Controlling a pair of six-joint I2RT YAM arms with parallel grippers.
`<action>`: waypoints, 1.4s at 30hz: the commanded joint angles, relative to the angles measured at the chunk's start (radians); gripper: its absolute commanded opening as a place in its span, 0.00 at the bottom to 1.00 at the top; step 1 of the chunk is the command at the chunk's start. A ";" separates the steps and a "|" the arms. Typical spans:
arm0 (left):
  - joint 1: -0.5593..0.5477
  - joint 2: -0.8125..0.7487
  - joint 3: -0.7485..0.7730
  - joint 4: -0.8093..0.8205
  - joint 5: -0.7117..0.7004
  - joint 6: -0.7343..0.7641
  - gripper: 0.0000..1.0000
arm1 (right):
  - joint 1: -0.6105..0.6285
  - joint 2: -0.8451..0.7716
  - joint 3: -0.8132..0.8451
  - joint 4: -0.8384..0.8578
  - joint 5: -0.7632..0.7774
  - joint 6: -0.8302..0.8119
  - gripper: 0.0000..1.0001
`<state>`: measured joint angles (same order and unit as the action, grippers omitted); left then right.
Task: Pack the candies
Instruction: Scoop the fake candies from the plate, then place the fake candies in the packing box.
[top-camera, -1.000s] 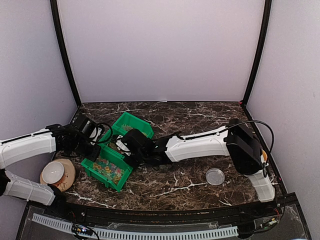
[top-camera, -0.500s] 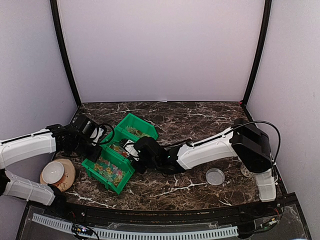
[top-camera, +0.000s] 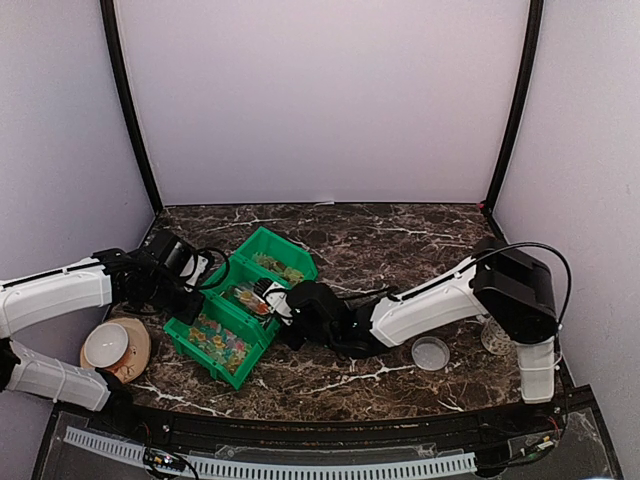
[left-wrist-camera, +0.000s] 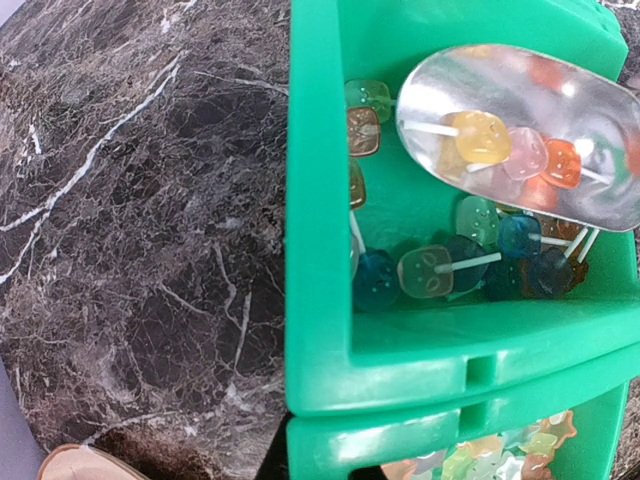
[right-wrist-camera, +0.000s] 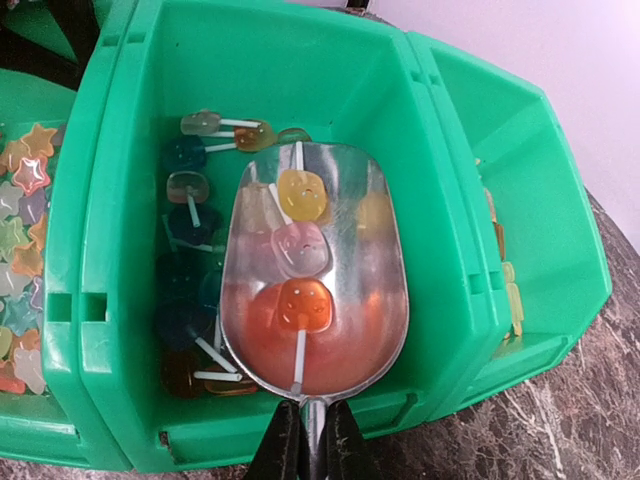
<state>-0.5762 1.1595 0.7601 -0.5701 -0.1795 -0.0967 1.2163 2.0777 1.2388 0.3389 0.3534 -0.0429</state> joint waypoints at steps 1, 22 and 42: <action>-0.004 -0.053 0.030 0.105 0.016 -0.011 0.00 | -0.007 -0.073 -0.043 0.143 0.038 0.008 0.00; -0.003 -0.046 0.031 0.108 0.026 -0.011 0.00 | -0.009 -0.223 -0.246 0.311 0.159 -0.023 0.00; -0.004 -0.042 0.032 0.105 0.031 -0.011 0.00 | -0.011 -0.504 -0.351 -0.041 0.287 0.026 0.00</action>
<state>-0.5762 1.1595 0.7601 -0.5697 -0.1719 -0.0967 1.2095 1.6386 0.8948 0.4240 0.5976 -0.0597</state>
